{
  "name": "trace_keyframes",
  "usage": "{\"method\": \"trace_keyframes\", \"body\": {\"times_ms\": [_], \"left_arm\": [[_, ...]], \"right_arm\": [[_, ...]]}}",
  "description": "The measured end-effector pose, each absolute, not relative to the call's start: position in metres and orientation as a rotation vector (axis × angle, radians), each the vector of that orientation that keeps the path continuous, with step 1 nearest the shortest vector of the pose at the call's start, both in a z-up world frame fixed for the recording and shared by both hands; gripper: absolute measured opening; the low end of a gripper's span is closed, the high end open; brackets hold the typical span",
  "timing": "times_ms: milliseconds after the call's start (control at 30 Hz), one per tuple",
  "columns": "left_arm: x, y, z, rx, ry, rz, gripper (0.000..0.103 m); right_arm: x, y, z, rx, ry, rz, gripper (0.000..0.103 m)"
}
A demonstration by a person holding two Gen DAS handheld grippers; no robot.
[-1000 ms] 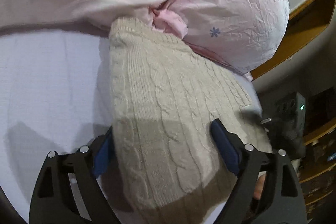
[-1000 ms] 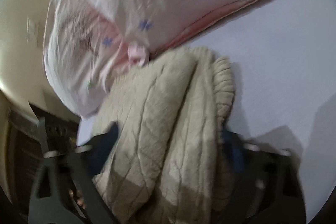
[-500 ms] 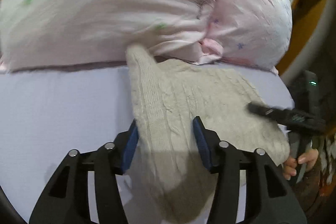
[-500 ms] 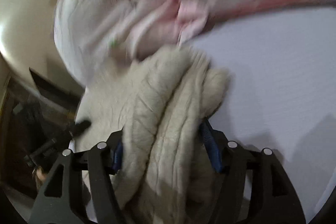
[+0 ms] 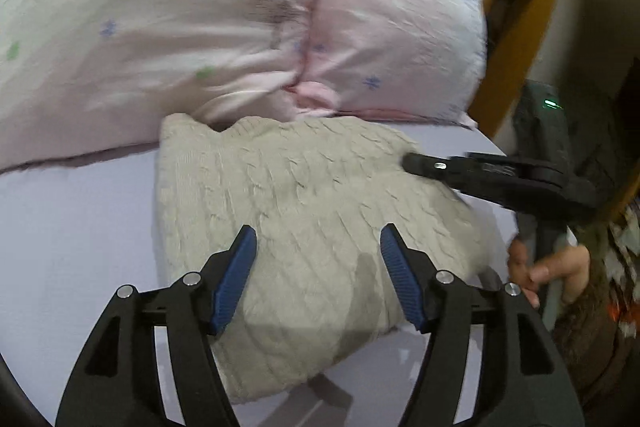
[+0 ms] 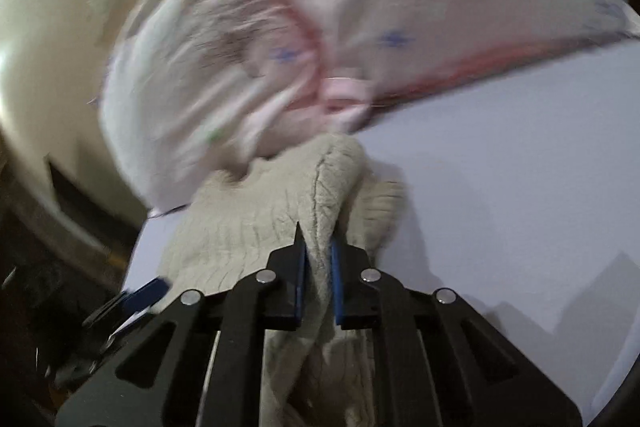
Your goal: Fold small clothes
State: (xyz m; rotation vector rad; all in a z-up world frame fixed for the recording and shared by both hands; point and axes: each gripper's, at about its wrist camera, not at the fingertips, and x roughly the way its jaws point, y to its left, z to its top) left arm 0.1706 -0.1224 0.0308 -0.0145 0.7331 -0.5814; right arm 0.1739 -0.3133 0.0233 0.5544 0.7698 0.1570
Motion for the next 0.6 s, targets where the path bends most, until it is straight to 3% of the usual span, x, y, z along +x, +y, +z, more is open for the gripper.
{"method": "trace_keyframes", "body": {"times_ms": [100, 200, 267, 333, 433, 533, 567, 600], "left_arm": [[0.167, -0.135, 0.028, 0.057, 0.729, -0.551, 0.068], [0.157, -0.126, 0.033, 0.039, 0.719, -0.552, 0.068], [0.146, -0.111, 0.04, -0.019, 0.704, -0.567, 0.07], [0.131, -0.089, 0.046, -0.057, 0.675, -0.528, 0.08], [0.121, -0.074, 0.043, -0.081, 0.684, -0.464, 0.087], [0.117, -0.074, 0.029, -0.075, 0.751, -0.419, 0.089], [0.116, -0.077, 0.023, -0.051, 0.777, -0.391, 0.09], [0.114, -0.079, 0.018, -0.031, 0.796, -0.361, 0.093]], "right_arm": [[0.181, -0.304, 0.017, 0.497, 0.811, 0.117, 0.013], [0.169, -0.294, 0.037, 0.396, 0.788, 0.072, 0.043], [0.141, -0.291, 0.056, 0.377, 0.692, 0.119, 0.046], [0.126, -0.283, 0.062, 0.371, 0.673, 0.21, 0.049], [0.122, -0.263, 0.039, 0.326, 0.783, 0.255, 0.057], [0.126, -0.257, 0.025, 0.267, 0.802, 0.215, 0.057], [0.12, -0.258, 0.033, 0.274, 0.803, 0.207, 0.063], [0.113, -0.259, 0.038, 0.277, 0.788, 0.202, 0.085]]}}
